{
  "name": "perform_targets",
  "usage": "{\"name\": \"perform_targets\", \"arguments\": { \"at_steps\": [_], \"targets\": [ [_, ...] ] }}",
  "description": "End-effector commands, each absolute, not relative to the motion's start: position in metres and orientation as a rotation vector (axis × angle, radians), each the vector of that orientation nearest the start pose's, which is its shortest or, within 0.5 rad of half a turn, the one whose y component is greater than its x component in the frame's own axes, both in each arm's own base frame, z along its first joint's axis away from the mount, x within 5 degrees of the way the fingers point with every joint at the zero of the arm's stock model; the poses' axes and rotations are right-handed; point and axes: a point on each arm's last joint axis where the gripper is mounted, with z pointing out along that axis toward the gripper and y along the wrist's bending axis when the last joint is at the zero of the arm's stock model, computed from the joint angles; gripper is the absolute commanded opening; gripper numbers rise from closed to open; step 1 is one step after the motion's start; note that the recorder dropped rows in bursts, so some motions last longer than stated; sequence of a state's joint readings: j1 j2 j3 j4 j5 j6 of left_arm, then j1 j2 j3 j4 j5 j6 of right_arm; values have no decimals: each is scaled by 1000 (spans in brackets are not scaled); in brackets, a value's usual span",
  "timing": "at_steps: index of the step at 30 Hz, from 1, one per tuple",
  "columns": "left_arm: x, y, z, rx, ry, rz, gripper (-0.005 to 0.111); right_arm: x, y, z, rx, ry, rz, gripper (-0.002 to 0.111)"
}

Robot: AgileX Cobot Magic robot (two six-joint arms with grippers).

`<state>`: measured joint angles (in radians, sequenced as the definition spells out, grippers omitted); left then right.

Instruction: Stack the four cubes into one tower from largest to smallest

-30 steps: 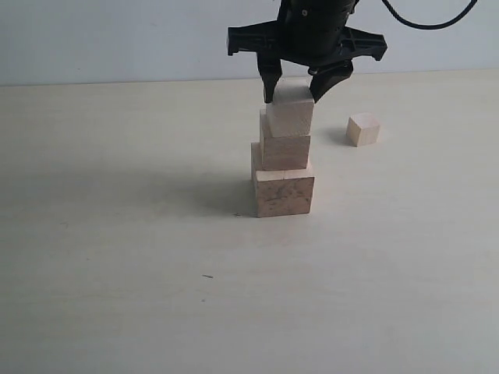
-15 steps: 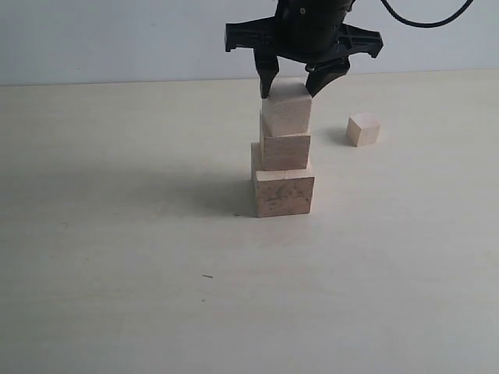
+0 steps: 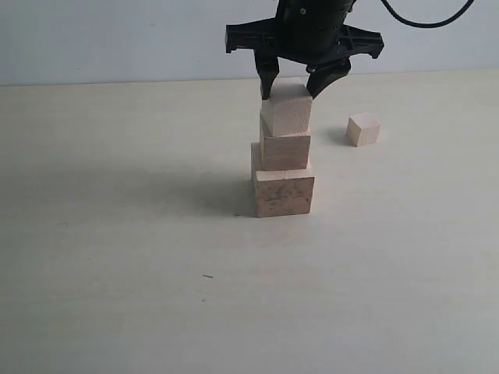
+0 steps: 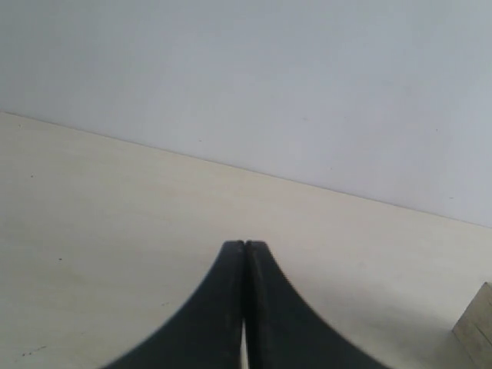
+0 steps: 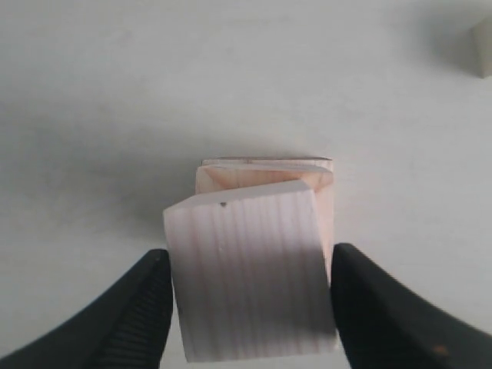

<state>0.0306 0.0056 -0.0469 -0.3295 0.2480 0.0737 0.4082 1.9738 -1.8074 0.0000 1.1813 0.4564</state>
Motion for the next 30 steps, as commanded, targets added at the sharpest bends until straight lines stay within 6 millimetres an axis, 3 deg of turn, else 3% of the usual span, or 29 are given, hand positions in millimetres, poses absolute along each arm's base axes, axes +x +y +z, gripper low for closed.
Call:
{"name": "perform_targets", "arguments": {
  "at_steps": [1,30],
  "targets": [
    [54,-5,207,-166,1665,-224,0,391,166,286,61,2849,172,58],
    [54,-5,207,-166,1665,-224,0,393,164,287,250,2812,163,56]
  ]
}}
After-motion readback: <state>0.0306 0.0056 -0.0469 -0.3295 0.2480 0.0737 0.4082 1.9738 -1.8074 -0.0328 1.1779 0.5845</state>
